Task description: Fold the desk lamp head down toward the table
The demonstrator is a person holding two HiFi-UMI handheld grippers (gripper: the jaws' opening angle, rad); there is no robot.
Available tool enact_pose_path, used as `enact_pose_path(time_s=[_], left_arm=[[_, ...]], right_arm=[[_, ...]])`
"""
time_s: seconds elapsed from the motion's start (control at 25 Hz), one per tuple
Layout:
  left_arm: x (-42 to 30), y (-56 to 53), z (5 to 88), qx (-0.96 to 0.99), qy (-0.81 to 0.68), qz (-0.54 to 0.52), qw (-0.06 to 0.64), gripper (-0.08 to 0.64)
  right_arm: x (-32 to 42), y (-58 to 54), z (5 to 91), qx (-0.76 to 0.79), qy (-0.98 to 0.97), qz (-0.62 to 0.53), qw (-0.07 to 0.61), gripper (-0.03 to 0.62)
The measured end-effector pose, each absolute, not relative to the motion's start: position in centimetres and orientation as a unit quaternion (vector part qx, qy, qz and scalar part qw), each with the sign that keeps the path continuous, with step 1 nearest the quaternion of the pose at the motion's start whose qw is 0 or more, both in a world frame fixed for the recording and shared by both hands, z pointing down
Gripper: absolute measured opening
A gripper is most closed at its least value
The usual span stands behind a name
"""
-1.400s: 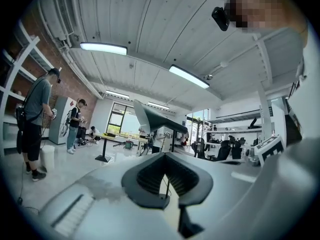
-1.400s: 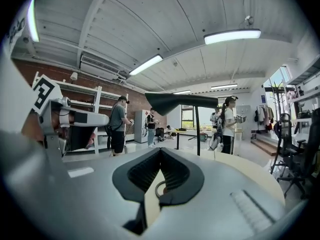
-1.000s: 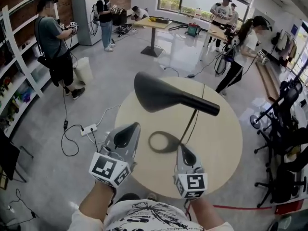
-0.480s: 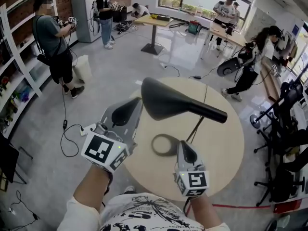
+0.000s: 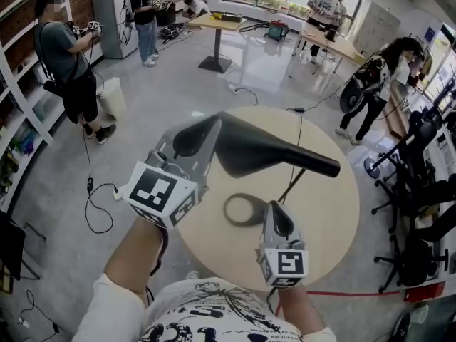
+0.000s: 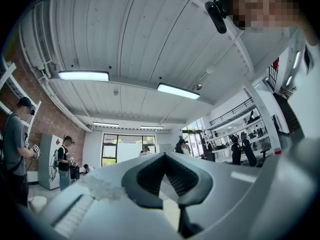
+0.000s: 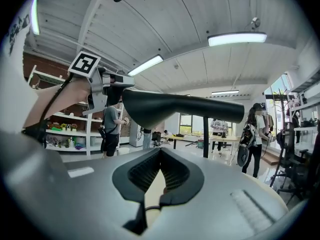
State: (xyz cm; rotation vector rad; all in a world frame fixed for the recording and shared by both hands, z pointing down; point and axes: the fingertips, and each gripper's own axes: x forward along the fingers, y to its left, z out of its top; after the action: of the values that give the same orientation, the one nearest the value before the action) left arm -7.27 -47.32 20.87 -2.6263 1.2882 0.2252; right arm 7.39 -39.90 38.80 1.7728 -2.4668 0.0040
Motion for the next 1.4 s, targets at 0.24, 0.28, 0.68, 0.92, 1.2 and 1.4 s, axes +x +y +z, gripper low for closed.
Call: enact_pose_path(time_s=[0.24,0.28,0.68,0.92,1.2,1.4], left_arm=[[-6.6,-47.8,23.2,-0.894,0.433,0.056,0.097,0.006],[-6.6,-47.8,23.6,-0.896,0.432,0.055,0.090,0.006],[-7.5,-48.1,28.6,-0.901,0.428,0.029,0.054,0.005],[-6.9,-48.4,34.0,-0.909,0.416,0.006,0.004,0.005],[-6.2,-48.6,38.6,-0.915,0.401,-0.014,-0.043,0.005],[-5.2,-48.4,40.5,-0.922,0.382,-0.027,-0.052,0.005]], right_arm=[[8.1,-39.8,38.9,0.599,-0.799,-0.004,0.052,0.008],[8.0,-39.7,39.0,0.599,-0.799,-0.004,0.053,0.009],[7.2,-38.9,40.5,0.612,-0.788,0.012,0.067,0.008],[7.9,-38.8,42.3,0.622,-0.778,0.032,0.080,0.009],[8.5,-38.2,43.8,0.638,-0.763,0.052,0.091,0.009],[8.2,-37.8,45.1,0.646,-0.755,0.060,0.100,0.009]])
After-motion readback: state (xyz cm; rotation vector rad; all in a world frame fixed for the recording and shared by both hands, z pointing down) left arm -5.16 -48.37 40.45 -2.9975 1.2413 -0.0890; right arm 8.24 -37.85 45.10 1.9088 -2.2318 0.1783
